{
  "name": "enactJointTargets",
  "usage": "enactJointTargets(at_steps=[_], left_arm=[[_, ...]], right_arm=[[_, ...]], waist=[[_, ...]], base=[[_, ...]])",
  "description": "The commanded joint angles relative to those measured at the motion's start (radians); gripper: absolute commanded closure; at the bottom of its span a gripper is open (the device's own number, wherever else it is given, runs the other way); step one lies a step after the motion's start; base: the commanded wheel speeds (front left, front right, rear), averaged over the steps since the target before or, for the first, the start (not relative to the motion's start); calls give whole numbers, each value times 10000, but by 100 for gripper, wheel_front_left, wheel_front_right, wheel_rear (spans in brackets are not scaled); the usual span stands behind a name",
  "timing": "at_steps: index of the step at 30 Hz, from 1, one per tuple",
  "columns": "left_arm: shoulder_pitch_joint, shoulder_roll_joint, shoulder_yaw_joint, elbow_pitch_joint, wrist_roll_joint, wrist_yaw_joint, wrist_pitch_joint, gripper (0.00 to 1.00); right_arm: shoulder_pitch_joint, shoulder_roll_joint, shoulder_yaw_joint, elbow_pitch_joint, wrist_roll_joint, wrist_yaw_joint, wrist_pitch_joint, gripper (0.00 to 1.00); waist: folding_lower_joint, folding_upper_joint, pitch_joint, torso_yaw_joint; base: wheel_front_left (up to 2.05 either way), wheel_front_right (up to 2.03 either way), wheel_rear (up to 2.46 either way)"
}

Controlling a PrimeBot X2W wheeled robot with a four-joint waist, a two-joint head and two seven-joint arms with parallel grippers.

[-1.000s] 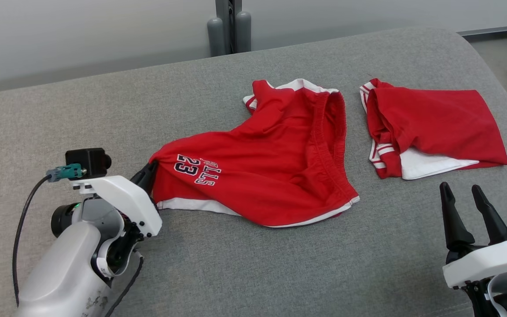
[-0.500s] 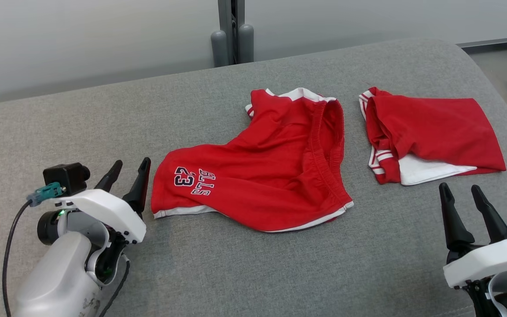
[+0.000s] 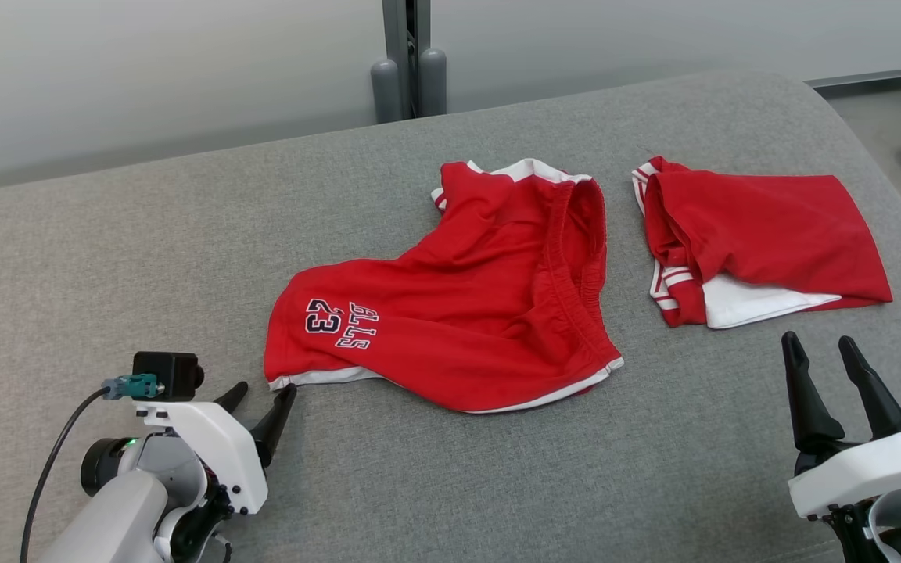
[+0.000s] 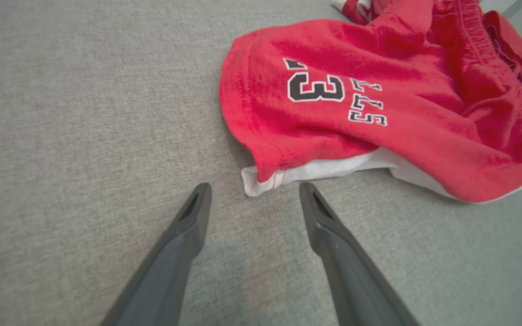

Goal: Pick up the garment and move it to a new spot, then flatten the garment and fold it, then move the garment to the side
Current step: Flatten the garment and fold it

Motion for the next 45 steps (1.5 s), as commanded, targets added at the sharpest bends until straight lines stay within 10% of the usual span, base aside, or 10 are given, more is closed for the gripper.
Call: enactJointTargets(at_steps=[1,6,10,21,39,40,42,45], left_arm=[[-45,61,5,-53,-51,77,36,0],[-325,60,-175,-132,9,66,480,0],[-566,204,-386,-293,258,233,855,100],[-294,739,-763,-1794,-195,624,3208,100],[2003,3209,-544,-6694,-1239,2218,5825,100],[2074,3231,-547,-6689,-1232,2273,5803,78],[2172,3286,-580,-6602,-1146,2338,5756,0],[2273,3207,-671,-6468,-1060,2353,5643,0]], right_arm=[[-31,-22,-44,-44,45,1,-51,0],[-160,14,27,24,32,1,-76,0],[-158,13,-6,95,-14,1,-120,0],[9,11,-82,248,-120,1,-3,0],[300,-176,-681,14,-58,1,1025,0],[310,-174,-702,-1,-63,1,1075,0],[343,-144,-710,-33,-106,1,1174,0],[373,-102,-738,-80,-147,1,1306,0]], waist=[[0,0,49,-35],[0,0,215,-182],[0,0,275,-235],[0,0,-116,85],[0,0,-342,464],[0,0,-327,468],[0,0,-299,475],[0,0,-306,482]], base=[[0,0,0],[0,0,0],[0,0,0],[0,0,0],[0,0,0],[0,0,0],[0,0,0],[0,0,0]])
